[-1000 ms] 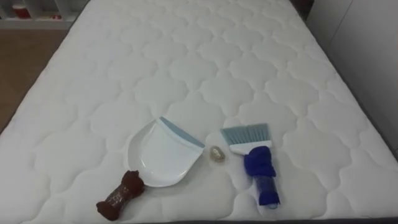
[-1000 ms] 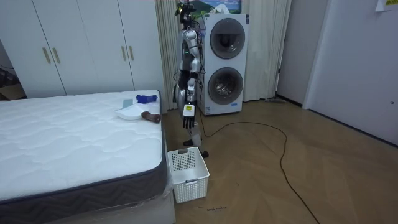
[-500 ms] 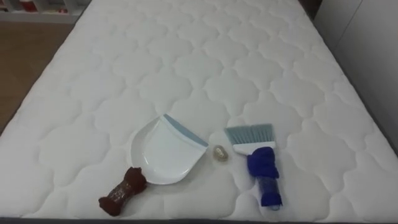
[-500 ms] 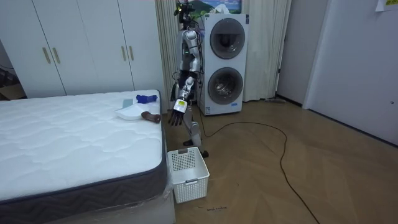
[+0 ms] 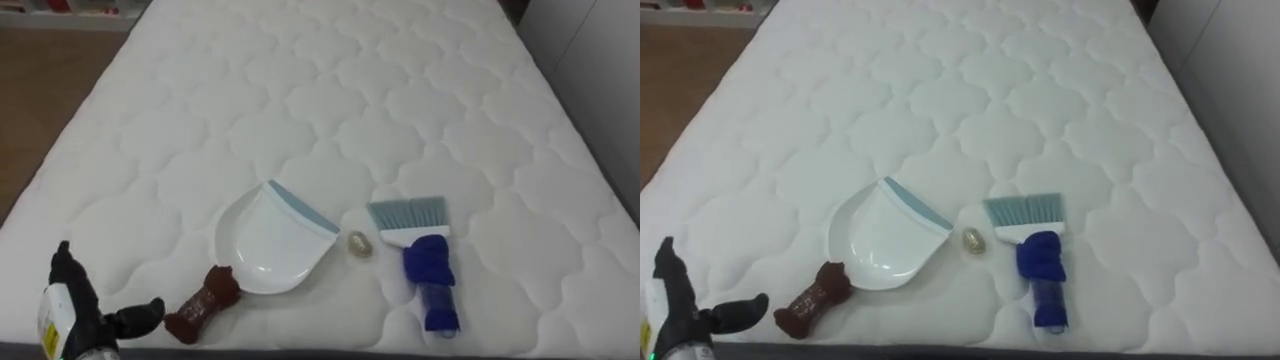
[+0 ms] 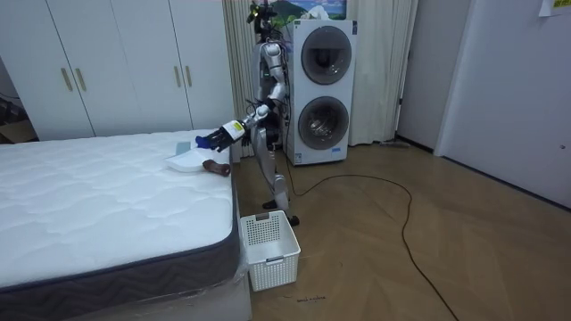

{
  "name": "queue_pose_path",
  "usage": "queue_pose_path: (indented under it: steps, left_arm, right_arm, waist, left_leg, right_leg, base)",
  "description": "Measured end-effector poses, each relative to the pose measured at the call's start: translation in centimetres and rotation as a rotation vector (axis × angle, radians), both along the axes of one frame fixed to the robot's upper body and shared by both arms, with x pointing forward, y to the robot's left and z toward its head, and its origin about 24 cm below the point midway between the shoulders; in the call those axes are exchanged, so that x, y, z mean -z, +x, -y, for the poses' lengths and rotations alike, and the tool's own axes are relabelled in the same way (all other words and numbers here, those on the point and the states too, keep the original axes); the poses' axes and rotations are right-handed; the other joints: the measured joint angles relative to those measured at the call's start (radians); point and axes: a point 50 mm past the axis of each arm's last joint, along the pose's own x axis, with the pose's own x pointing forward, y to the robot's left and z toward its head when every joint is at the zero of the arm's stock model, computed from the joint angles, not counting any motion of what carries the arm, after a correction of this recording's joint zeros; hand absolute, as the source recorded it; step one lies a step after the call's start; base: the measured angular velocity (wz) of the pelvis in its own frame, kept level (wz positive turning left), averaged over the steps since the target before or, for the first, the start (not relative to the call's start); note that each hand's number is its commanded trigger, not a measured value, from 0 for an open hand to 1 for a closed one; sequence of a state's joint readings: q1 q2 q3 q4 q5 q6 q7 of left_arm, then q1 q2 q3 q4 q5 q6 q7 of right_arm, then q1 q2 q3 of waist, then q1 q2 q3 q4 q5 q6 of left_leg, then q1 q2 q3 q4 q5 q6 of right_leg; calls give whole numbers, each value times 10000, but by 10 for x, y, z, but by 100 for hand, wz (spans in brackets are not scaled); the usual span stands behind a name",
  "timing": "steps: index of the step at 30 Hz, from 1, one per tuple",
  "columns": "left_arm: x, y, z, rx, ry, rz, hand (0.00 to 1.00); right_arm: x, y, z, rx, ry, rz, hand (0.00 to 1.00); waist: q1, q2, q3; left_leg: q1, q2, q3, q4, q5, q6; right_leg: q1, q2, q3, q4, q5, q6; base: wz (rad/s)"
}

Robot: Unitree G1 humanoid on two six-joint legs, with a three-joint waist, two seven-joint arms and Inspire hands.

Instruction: Clean bed

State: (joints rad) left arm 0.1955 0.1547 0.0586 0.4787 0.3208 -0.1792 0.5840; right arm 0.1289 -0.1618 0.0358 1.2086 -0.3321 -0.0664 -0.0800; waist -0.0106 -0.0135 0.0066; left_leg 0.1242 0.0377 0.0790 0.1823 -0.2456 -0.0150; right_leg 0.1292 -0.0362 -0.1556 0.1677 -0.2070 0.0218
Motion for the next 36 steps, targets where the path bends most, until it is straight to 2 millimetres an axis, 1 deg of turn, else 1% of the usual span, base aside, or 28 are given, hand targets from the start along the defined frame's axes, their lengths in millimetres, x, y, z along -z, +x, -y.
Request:
queue_pose_path:
  steps: [1, 3, 8, 12, 17, 21, 26, 32, 33, 36]
  left_arm:
    - [-3, 5, 3, 248, 34, 227, 0]
    - [-7, 10, 8, 688, 169, 427, 0]
    - [-10, 18, 19, 1416, 335, 608, 0]
    - [-9, 19, 22, 1537, 301, 584, 0]
    - [-7, 19, 27, 1945, 148, 395, 0]
    - [-4, 18, 31, 2242, 16, 125, 0]
    - [-2, 19, 35, 2575, -104, -37, 0]
    - [9, 16, 36, 2742, -209, -705, 0]
    - [11, 15, 36, 2745, -214, -808, 0]
    - [15, 16, 35, 2725, -231, -1032, 0]
  right_arm:
    - [0, 2, 0, -19, -4, 51, 0]
    - [-1, 5, 0, -30, -7, 137, 0]
    - [0, 5, 0, -67, 93, 85, 0]
    - [0, 5, -1, -171, 218, 6, 0]
    - [0, 8, -2, -294, 284, -10, 0]
    - [-1, 11, -2, -322, 334, 18, 0]
    - [-1, 16, -1, -523, 477, 32, 0]
    - [-3, 23, 0, -653, 577, 93, 0]
    - [-3, 24, 1, -655, 566, 118, 0]
    - [-3, 26, 0, -595, 575, 188, 0]
  waist:
    - [-75, 8, -14]
    - [-125, 35, -1]
    - [-147, 37, -10]
    - [-158, 0, -11]
    - [-142, -27, 14]
    - [-139, -32, 23]
    - [-114, -44, 5]
    - [-144, -56, 9]
    - [-131, -53, 30]
    - [-155, -59, 30]
  left_leg:
    - [-96, 0, 2, 66, 0, 0]
    - [-135, 0, 11, 68, 1, -1]
    - [-104, 4, 19, 69, 2, -3]
    - [-104, 4, 18, 72, 2, -3]
    - [-140, 4, 20, 75, 2, -3]
    - [-348, 3, 2, 161, 2, -2]
    - [-688, 3, 0, 235, 18, -7]
    - [-1019, 10, -12, 247, 41, -8]
    - [-1050, 12, -4, 246, 42, -9]
    - [-1222, 12, -29, 247, 42, -8]
  right_leg:
    - [-94, -4, -1, 18, 1, -1]
    - [-106, -6, 10, 28, 2, -3]
    - [-127, -5, 16, 27, 2, -4]
    - [-80, -7, 2, 40, 6, -8]
    - [-118, -10, -2, 55, 10, -12]
    - [-329, -15, -4, 48, 17, -21]
    - [-691, -29, -2, 111, 26, -36]
    - [-1121, -39, 10, 302, 35, -48]
    - [-1177, -41, 3, 363, 35, -49]
    - [-1294, -47, -13, 375, 40, -51]
  base:
    - [0]
    - [-2]
    - [0]
    - [0]
    - [0]
    - [0]
    - [0]
    - [0]
    - [0]
    - [0]
